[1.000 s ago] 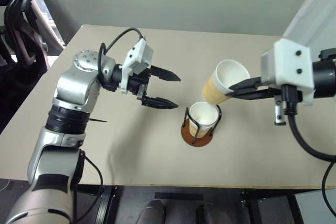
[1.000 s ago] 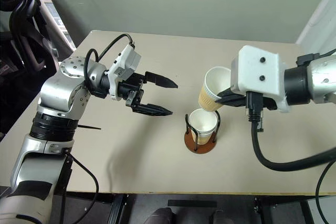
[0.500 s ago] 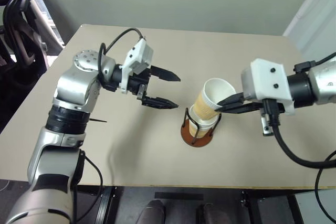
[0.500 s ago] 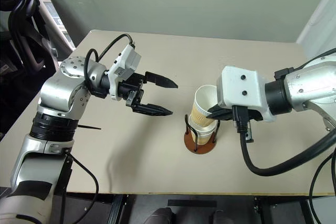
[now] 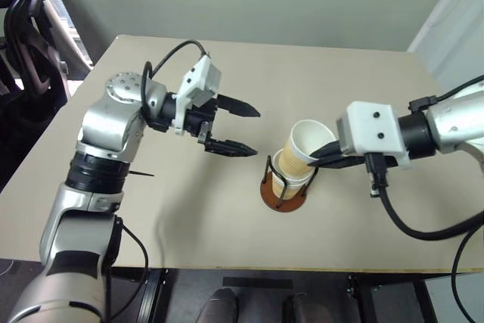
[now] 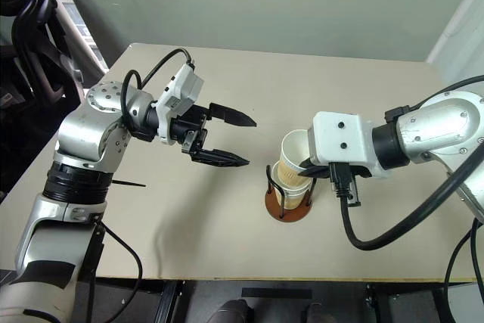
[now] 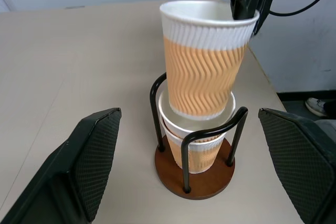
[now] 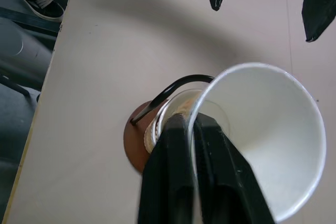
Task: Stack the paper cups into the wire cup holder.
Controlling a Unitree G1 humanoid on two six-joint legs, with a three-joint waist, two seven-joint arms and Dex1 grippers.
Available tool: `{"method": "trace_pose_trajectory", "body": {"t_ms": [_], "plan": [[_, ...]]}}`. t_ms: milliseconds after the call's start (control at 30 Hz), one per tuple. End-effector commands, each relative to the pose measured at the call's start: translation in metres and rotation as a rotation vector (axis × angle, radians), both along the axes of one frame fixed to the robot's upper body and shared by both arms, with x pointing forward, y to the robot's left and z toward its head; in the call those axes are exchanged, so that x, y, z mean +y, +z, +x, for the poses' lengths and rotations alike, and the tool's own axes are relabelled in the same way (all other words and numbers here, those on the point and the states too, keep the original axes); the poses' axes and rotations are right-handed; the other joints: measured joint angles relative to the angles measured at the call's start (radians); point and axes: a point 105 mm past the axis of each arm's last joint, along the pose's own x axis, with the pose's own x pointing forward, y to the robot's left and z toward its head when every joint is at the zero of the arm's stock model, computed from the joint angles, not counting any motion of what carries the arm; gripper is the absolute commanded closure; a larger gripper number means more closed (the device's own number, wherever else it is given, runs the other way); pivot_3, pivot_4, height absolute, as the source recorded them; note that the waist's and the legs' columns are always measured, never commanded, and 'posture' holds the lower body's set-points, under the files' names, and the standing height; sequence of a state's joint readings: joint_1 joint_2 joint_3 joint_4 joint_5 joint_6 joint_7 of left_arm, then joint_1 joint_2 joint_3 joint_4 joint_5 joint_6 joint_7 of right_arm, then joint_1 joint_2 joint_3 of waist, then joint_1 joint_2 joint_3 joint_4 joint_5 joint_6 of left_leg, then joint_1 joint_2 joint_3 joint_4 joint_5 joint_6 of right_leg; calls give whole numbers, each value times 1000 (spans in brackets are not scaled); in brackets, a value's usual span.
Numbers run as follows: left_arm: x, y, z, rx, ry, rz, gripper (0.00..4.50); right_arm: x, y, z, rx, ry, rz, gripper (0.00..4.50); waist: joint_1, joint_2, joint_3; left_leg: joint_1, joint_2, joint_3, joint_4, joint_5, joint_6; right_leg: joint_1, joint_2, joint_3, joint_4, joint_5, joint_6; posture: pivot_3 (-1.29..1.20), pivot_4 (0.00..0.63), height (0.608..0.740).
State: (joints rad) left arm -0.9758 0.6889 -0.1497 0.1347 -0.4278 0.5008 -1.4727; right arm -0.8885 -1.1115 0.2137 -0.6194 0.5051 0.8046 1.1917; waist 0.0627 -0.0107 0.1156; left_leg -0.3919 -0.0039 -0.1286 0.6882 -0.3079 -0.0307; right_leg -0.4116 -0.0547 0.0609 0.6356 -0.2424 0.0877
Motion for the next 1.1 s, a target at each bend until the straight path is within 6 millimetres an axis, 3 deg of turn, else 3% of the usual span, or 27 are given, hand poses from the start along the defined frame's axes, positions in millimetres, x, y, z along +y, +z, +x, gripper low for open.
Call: {"method": "trace_pose_trajectory", "body": {"t_ms": [33,167,400,733,867,1100], "plan": [[-2,10,-4,-52,-11,1,0,2,10,2,-50,0,25,3211,0,0,0,0,0,0,0,0,0,0,0,0,0,0,0,0,150,740],[-2,11,-3,-55,-4,-1,0,5,14,1,-52,10,61,1802,0,0,0,0,0,0,0,0,0,0,0,0,0,0,0,0,150,740],[-3,11,-1,-54,5,-16,0,4,25,10,44,-63,246,1802,0,0,0,0,0,0,0,0,0,0,0,0,-1,0,0,0,150,740],[-6,21,3,-51,54,-106,0,-23,42,44,50,-284,500,1802,1,0,0,0,0,0,0,1,-1,0,0,0,0,0,0,0,150,740],[-2,28,20,-49,178,-198,0,-41,40,64,-7,-414,581,1802,1,0,0,0,0,0,0,1,-1,0,0,0,4,0,0,0,150,740],[7,26,33,-61,308,-274,0,-67,31,88,-65,-619,665,1802,1,0,0,1,0,1,0,1,-1,0,0,0,6,0,0,0,150,740]]}}
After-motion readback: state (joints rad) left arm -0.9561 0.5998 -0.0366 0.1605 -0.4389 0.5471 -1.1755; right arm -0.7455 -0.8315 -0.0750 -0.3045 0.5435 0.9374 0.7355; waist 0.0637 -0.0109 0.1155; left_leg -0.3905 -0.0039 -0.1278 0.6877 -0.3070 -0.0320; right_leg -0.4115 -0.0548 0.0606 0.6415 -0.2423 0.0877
